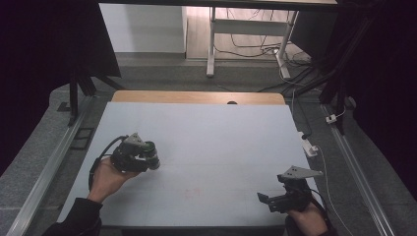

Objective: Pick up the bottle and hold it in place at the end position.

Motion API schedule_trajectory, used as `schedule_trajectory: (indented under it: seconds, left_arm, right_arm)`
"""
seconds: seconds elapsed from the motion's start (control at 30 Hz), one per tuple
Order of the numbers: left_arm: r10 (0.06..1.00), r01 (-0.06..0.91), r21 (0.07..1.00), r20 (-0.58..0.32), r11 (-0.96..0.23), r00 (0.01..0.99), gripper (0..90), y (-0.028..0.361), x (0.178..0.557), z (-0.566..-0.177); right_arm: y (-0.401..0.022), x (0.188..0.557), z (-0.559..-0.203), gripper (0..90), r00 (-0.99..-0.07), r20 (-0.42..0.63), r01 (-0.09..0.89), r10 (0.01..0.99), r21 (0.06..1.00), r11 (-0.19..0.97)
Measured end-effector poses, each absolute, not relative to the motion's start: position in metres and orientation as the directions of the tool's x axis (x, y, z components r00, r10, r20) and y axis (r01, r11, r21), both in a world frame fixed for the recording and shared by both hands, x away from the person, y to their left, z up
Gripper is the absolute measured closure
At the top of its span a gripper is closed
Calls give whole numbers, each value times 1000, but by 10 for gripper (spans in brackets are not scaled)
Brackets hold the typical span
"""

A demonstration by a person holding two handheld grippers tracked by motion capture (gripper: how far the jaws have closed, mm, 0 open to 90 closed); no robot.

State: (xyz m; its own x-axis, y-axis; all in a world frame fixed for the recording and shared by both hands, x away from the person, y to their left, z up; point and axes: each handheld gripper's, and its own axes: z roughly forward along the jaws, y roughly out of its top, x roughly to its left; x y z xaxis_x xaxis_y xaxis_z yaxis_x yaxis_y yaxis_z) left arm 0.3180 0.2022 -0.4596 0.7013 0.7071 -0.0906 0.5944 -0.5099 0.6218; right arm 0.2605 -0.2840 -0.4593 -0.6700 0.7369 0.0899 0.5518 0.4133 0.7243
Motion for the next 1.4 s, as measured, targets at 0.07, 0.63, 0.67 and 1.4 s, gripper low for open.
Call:
schedule_trajectory:
  seconds: [0.07,0.63,0.67,1.4]
  left_arm:
    - [708,596,624,-94,-505,699,537,198,322,-458]
    - [680,555,652,-81,-517,728,537,155,358,-448]
    - [680,553,653,-77,-518,729,537,152,360,-447]
    - [657,527,655,-61,-542,752,537,100,404,-456]
  right_arm:
    - [-284,260,-459,0,-670,90,551,737,725,413]
    - [-285,261,-459,0,-666,96,555,740,727,405]
    - [-285,261,-459,0,-665,95,554,740,728,404]
    - [-287,257,-458,1,-643,67,543,763,742,393]
